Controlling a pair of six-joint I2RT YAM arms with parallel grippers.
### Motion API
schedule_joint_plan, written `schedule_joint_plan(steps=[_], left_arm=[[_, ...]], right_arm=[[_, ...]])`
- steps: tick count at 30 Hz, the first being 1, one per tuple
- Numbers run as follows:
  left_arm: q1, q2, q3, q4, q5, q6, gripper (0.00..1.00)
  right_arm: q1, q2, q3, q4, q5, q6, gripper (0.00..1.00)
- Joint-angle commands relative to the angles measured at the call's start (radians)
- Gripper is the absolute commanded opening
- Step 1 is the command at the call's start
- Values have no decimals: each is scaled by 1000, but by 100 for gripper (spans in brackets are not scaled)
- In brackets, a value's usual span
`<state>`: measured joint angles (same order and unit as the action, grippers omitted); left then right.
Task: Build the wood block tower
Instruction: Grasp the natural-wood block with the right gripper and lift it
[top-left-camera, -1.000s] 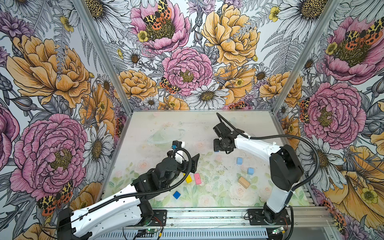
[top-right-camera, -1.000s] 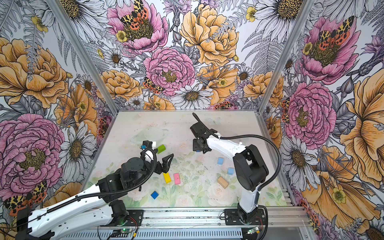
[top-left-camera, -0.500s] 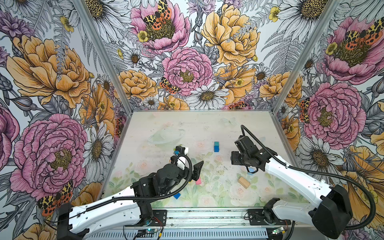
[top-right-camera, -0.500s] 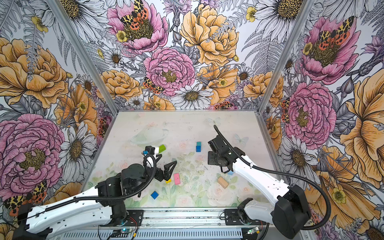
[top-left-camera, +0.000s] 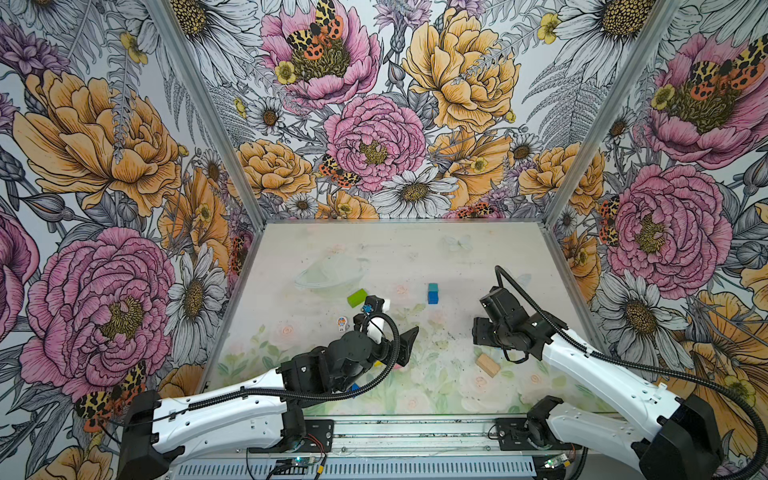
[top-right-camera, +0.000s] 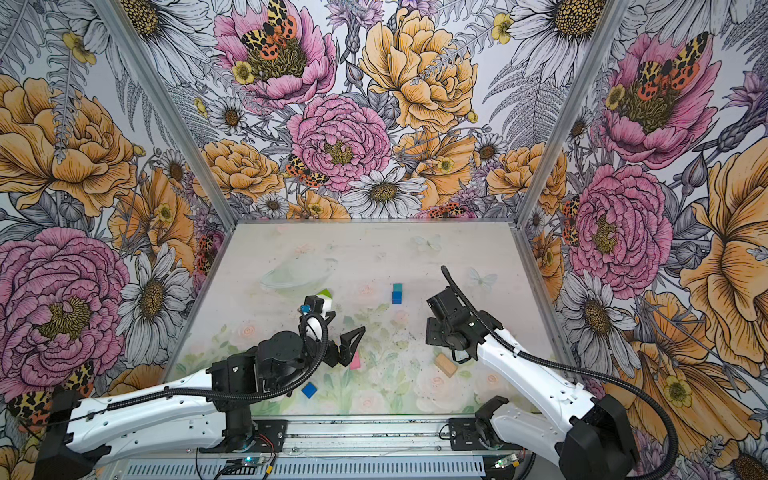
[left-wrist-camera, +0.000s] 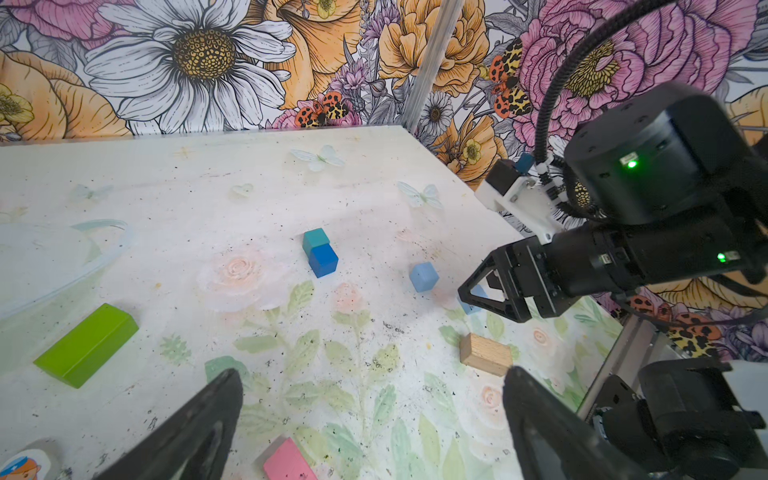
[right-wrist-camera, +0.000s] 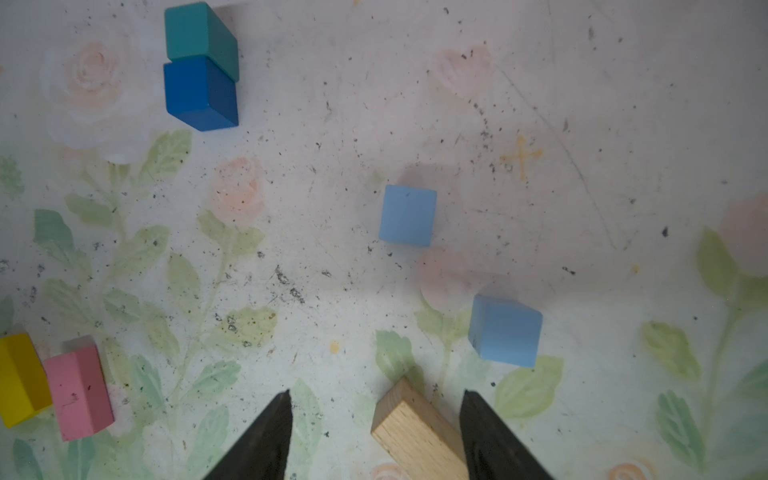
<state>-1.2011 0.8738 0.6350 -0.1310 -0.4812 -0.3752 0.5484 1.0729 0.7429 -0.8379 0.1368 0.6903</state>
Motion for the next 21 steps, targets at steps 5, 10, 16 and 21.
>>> schedule_joint_plan(steps=[5, 10, 16, 21], left_arm=[[64, 164, 86, 105, 95, 105, 99], [116, 231, 101, 152, 166, 112, 99], [136, 236, 93, 148, 176, 111, 99], [138, 171, 48, 131, 163, 91, 99]], right_arm=[[-5, -49, -66, 0, -9, 45, 66], [-3, -83, -114, 11, -55, 68, 66], [-1, -120, -155, 14, -107, 89, 67], [5, -119, -158, 14, -100, 106, 67]])
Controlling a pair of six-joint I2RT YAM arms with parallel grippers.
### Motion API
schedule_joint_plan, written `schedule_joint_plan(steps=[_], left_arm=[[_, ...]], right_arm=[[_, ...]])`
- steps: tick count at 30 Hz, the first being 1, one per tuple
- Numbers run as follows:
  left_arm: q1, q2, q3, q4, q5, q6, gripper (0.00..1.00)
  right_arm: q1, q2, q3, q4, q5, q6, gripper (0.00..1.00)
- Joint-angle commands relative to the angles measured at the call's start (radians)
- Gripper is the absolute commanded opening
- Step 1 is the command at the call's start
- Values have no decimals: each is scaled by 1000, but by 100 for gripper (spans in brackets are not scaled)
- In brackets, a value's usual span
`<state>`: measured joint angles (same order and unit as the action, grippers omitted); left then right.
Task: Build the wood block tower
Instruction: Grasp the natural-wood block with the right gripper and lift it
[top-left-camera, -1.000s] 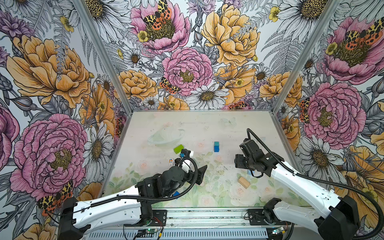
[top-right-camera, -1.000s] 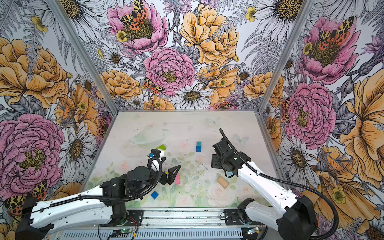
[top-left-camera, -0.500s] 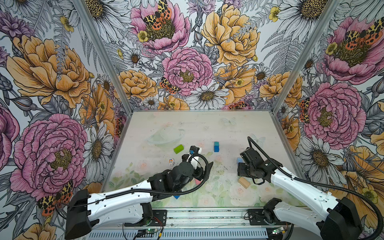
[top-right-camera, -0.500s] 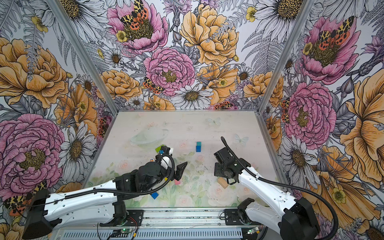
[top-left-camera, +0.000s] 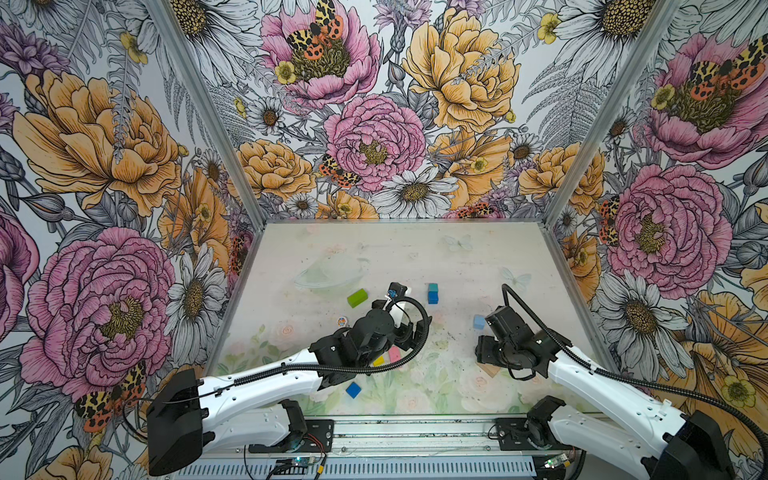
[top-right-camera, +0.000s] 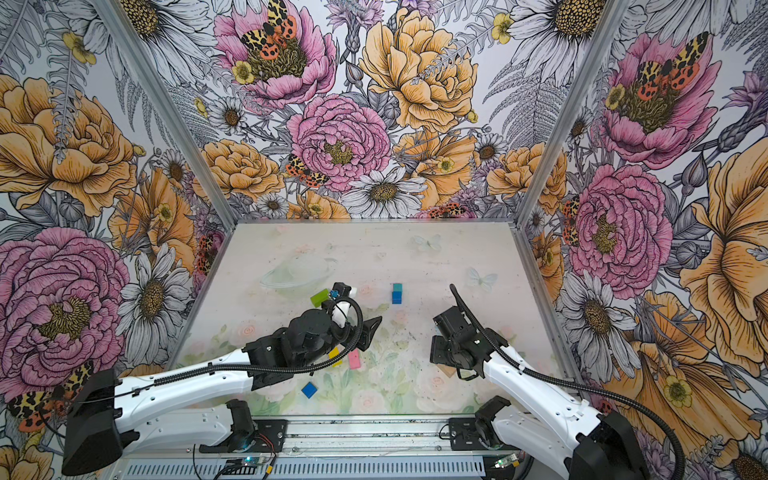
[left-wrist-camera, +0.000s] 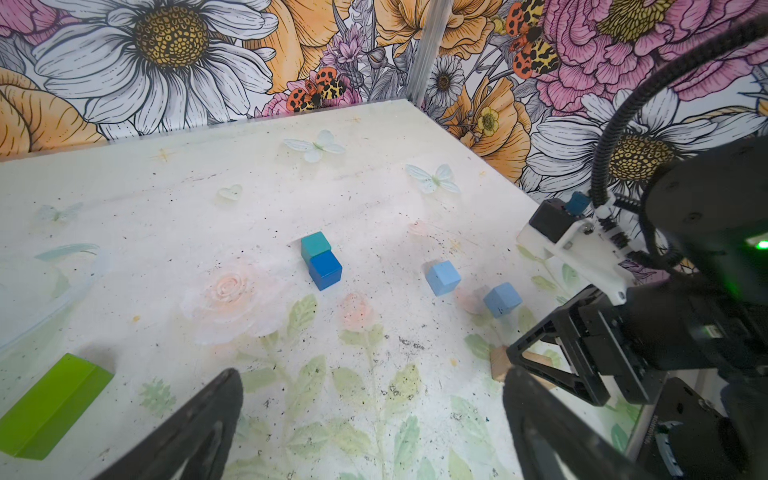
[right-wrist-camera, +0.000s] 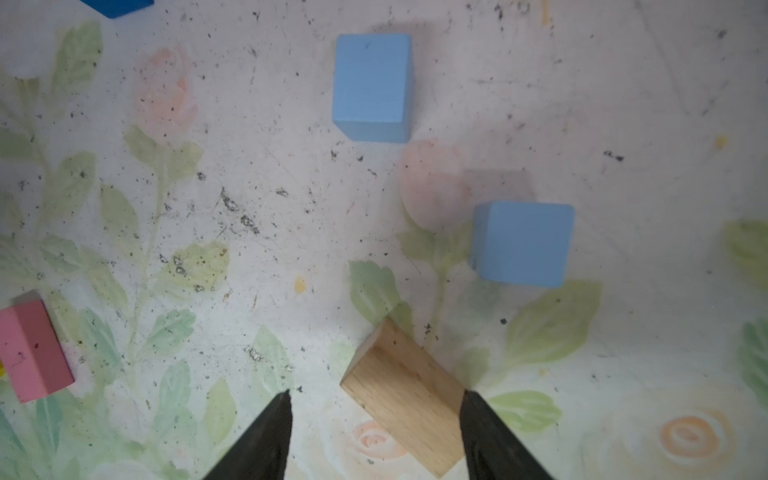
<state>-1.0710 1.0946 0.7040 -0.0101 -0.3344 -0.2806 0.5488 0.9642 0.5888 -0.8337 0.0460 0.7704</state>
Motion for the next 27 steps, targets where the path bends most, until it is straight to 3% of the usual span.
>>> schedule_joint_plan(steps=[1, 27], left_arm=[[6, -70, -30, 3, 9, -6, 99], [97, -337, -163, -88, -6, -51, 99]], right_arm=[[4, -5, -1, 9, -9, 26, 67], [77, 195, 41, 52, 6, 72, 66]])
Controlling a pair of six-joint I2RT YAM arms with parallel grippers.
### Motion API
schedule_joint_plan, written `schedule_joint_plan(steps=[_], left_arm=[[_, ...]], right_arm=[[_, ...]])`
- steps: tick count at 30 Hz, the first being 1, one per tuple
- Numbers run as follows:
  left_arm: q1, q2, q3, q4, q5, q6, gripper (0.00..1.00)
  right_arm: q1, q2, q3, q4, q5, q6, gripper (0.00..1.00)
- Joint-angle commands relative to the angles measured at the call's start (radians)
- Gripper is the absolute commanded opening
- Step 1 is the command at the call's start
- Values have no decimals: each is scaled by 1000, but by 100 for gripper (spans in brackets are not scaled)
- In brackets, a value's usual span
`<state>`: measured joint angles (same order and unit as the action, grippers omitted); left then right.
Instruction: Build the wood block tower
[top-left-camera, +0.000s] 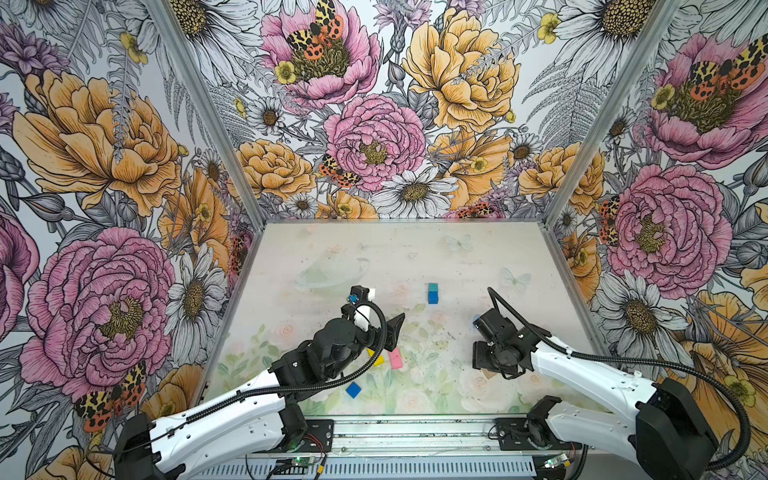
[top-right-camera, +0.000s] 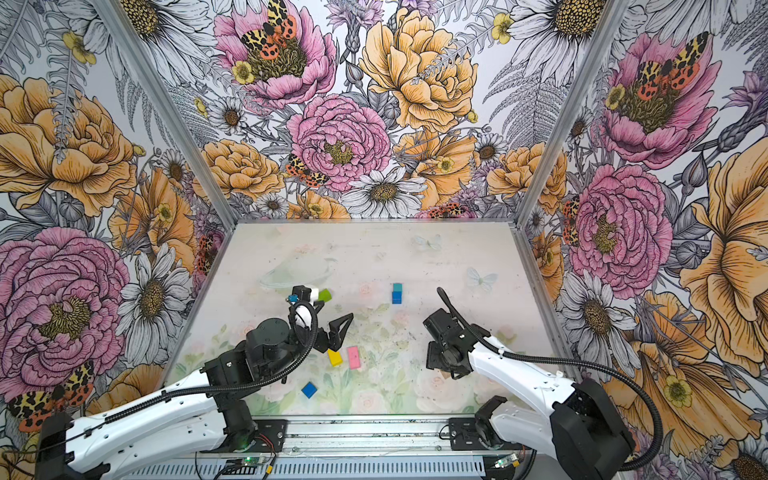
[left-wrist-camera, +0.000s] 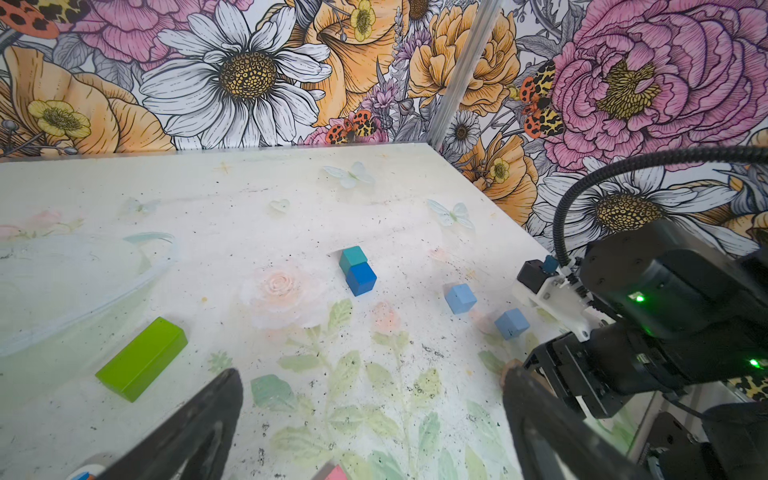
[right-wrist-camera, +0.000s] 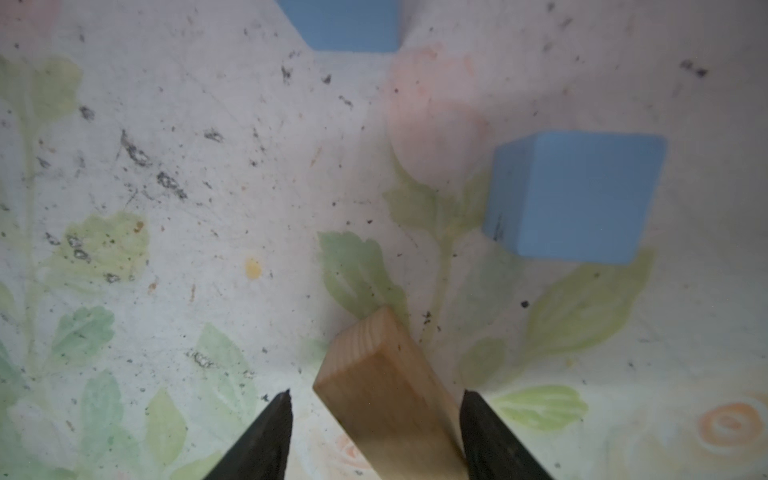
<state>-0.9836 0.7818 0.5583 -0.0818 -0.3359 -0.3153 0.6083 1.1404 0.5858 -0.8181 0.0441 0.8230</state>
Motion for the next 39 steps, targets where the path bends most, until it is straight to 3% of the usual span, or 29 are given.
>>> schedule_joint_plan(steps=[1, 5, 16, 26, 31, 39], left_arm=[[13, -31, -21, -16, -6, -18, 99], [21, -48, -28, -19, -5, -22, 99], [33, -83, -38, -37, -3, -30, 99], [42, -110, -38, -52, -7, -33, 99], [45, -106, -34, -52, -7, -32, 99], [50, -108, -31, -65, -19, -35, 99]], right_arm=[[30, 28, 50, 40, 9, 23, 66], [59, 65, 78, 46, 29, 35, 61], [80, 175, 121, 46, 53, 33, 36], [91, 203, 158, 48, 56, 26, 36], [91, 224, 184, 49, 69, 6, 26], [90, 304, 243, 67, 84, -33, 25]])
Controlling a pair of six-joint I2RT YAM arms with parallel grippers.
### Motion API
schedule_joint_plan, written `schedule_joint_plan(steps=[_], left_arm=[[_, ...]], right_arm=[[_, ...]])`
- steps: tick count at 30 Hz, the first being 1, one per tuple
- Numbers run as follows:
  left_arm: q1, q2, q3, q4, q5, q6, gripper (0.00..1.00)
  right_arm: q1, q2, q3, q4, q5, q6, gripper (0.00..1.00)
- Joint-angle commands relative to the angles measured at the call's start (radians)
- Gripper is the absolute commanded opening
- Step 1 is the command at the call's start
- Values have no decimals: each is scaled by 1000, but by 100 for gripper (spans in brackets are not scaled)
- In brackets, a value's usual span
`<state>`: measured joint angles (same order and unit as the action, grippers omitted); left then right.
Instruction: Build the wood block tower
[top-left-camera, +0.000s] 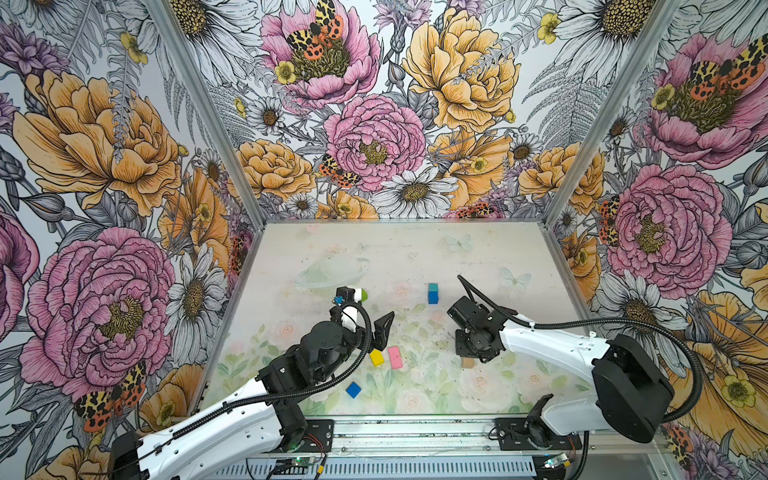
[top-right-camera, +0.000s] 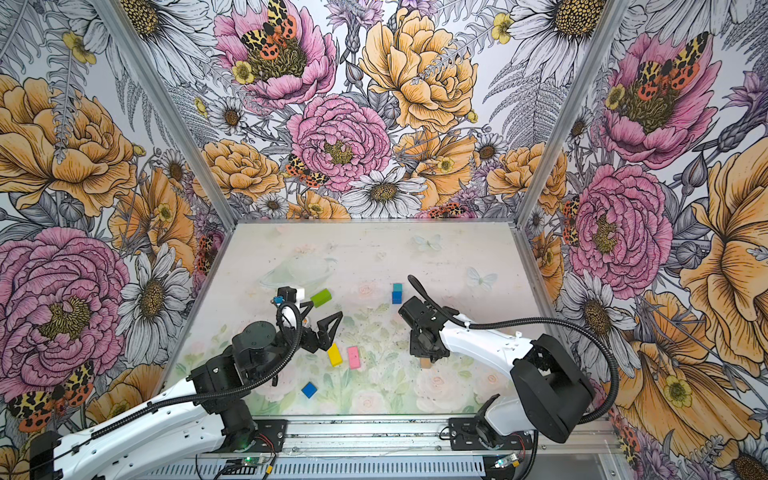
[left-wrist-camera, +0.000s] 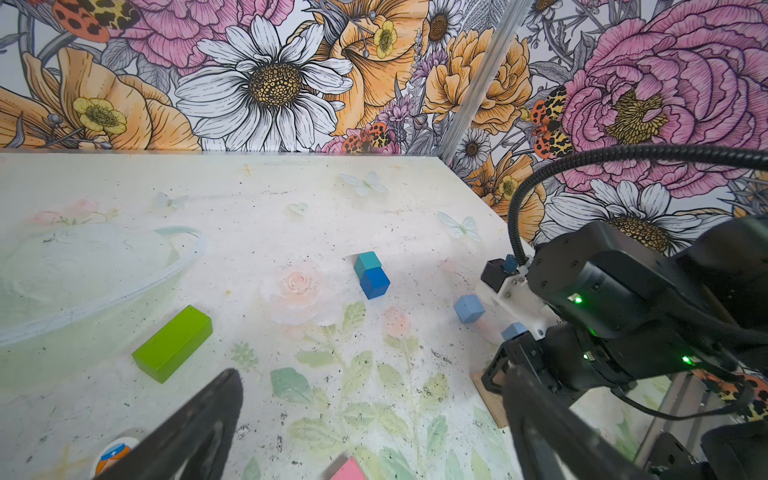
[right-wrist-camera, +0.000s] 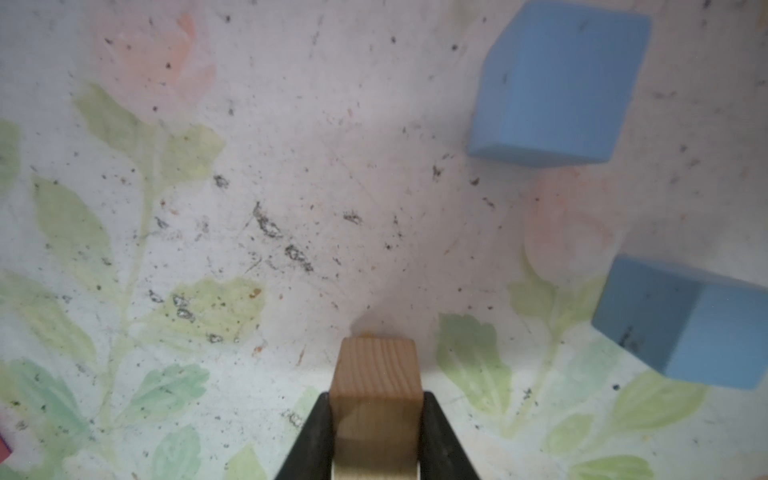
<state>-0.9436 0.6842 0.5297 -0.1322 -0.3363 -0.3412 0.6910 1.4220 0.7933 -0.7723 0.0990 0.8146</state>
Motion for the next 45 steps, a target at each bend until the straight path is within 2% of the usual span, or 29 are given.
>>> schedule_joint_plan(steps=[1, 11, 19, 31, 36, 45], left_arm=[[11, -13, 0, -18, -22, -9, 99], [22, -23, 10, -50, -32, -6, 99], [32, -17, 21, -50, -33, -5, 99], [37, 30, 44, -30, -13, -12, 99], [36, 30, 45, -29, -10, -27, 99], [37, 11, 44, -40, -15, -36, 99]], right_arm=[[7, 32, 42, 24, 29, -29, 25], [-42, 122, 113, 71, 16, -90, 26], [-98, 121, 135, 83, -13, -133, 26], [-121, 109, 110, 116, -38, -146, 26], [-122, 133, 114, 148, -81, -141, 26], [-101, 42, 28, 146, -115, -106, 25]])
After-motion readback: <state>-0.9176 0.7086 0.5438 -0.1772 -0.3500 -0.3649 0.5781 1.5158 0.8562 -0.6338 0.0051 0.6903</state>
